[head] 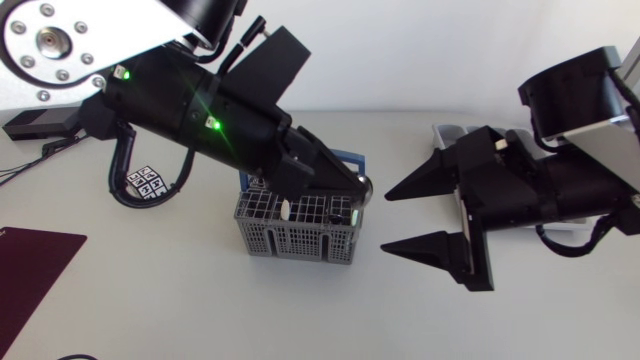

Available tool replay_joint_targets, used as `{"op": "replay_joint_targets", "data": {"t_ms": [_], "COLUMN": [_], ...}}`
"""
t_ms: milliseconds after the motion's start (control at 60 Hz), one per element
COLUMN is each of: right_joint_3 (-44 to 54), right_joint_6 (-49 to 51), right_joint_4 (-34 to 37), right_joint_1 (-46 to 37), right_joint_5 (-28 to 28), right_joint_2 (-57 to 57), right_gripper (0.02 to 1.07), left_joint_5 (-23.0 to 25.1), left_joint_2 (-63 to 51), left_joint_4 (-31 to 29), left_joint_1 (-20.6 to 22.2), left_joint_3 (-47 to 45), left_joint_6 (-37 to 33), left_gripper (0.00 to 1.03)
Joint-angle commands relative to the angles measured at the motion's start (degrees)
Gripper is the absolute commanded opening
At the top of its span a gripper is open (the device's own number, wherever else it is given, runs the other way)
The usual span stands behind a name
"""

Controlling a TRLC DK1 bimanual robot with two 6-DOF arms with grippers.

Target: Transfer all utensils from the basket to the drawer tray.

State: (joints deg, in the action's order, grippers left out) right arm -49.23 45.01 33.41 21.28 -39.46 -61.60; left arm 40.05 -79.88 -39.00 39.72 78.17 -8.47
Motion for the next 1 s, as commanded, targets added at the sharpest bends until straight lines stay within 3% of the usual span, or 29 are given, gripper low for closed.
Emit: {"op": "replay_joint_targets", "data": {"t_ms": [0, 83, 250, 417, 567, 667, 983], "right_joint_3": [-1.22, -1.04, -1.04, -0.69, -0.69, -0.78, -0.95], "right_joint_6": [-3.09, -3.35, -4.67, -4.58, -4.50, -4.58, -4.15], "right_joint_4": [-0.98, -1.33, -2.38, -2.12, -1.94, -1.86, 0.96], "right_joint_1": [2.10, 3.42, 4.47, 4.83, 4.83, 4.83, 4.65], "right_joint_5": [-1.41, -2.55, -5.01, -6.24, -6.59, -6.86, -8.44], "right_joint_2": [-2.12, -2.38, -2.12, -1.15, -0.89, -0.45, -0.01], "right_gripper": [0.90, 0.82, 0.47, 0.29, 0.25, 0.15, 0.08], "left_joint_5": [1.08, 1.17, 1.96, 2.31, 2.40, 2.40, 2.40], "left_joint_2": [0.95, 0.95, 0.95, 0.86, 0.86, 0.86, 0.86], "left_joint_4": [-0.90, -1.60, -1.95, -1.95, -2.04, -1.95, -1.69], "left_joint_1": [1.23, 2.11, 2.64, 2.55, 2.55, 2.46, 2.11], "left_joint_3": [0.31, 0.23, 0.05, -0.21, -0.21, -0.39, -0.12], "left_joint_6": [-2.60, -3.66, -4.80, -5.24, -5.24, -5.24, -5.15], "left_gripper": [0.04, 0.04, 0.04, 0.04, 0.04, 0.04, 0.04]}}
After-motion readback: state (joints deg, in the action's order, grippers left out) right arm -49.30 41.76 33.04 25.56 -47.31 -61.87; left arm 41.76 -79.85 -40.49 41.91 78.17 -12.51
